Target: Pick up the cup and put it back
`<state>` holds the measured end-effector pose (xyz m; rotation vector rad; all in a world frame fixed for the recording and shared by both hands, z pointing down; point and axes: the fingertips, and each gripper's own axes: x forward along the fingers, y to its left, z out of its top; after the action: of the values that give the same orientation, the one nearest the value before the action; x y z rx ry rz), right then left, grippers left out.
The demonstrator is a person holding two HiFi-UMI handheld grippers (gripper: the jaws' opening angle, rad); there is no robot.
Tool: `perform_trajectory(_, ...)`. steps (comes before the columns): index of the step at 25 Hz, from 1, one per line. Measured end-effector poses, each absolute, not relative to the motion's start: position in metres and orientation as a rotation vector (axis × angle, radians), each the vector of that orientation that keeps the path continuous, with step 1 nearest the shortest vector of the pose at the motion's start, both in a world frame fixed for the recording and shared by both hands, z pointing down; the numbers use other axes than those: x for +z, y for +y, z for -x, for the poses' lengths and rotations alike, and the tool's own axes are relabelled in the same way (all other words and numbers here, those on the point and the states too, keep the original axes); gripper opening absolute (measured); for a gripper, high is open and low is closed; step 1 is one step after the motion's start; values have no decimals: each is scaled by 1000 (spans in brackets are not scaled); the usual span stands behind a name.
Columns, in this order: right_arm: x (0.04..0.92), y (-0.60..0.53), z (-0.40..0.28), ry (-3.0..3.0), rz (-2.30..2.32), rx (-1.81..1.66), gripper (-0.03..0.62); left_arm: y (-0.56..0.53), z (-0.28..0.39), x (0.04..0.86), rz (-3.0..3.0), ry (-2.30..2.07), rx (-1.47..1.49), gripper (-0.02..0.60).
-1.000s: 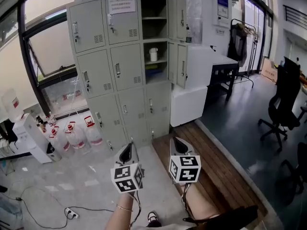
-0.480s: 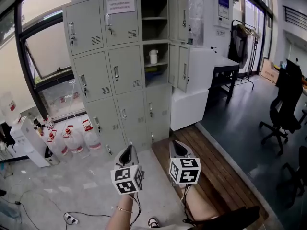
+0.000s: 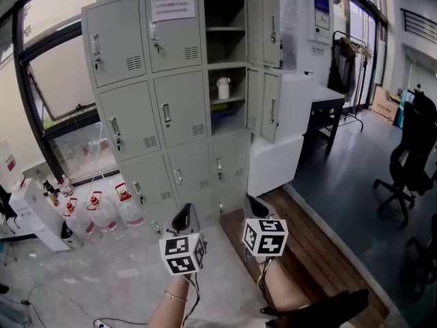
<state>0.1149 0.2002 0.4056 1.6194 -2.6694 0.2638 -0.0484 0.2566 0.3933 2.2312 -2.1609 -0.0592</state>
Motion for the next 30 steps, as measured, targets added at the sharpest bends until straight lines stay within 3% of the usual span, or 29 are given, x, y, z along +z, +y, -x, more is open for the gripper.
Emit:
perform_trajectory(16, 431, 98, -106, -2565, -1690, 303, -8, 149, 83, 425, -2189, -2106, -56, 12)
perform_trajectory(30, 412, -69, -90, -2613, -1630, 269, -8, -9, 97, 413, -2140, -2159, -67, 12)
